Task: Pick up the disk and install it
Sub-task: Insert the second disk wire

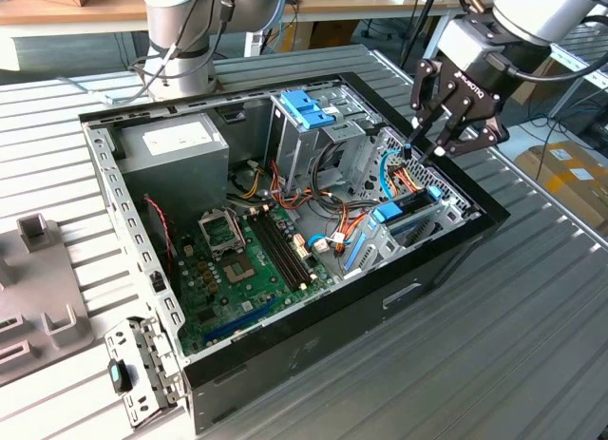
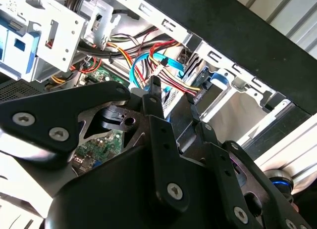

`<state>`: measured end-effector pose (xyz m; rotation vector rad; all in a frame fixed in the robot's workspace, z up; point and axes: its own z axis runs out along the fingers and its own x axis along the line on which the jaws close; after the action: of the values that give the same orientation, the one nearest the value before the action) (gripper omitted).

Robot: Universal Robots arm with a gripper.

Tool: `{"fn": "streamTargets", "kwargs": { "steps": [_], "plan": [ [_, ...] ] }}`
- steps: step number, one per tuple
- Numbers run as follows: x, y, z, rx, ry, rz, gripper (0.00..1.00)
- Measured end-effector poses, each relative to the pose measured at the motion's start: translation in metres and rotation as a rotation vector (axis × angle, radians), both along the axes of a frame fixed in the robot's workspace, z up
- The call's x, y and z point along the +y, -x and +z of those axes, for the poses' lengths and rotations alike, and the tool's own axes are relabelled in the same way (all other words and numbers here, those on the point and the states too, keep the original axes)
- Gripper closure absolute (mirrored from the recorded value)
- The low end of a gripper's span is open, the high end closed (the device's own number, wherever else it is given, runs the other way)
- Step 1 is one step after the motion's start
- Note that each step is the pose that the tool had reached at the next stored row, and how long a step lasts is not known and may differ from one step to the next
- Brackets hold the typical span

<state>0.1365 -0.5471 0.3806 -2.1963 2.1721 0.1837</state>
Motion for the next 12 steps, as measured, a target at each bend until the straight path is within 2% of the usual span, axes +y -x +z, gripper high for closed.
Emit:
{"fn": "streamTargets", "kwargs": {
  "steps": [4,5,7,8,12],
  "plan": [
    [0.0012,0.0005,-0.0012,0.0,-0.0003,0.0,0.64],
    [0.0029,0.0005,-0.0012,0.0,-0.0001,0.0,0.64],
    [0.009,0.0005,-0.0014,0.0,-0.0003,0.0,0.64],
    [0.0105,0.0005,-0.0015,0.0,-0.0002,0.0,0.64],
    [0.0123,0.0014,-0.002,0.0,-0.0004,0.0,0.64]
  ]
}}
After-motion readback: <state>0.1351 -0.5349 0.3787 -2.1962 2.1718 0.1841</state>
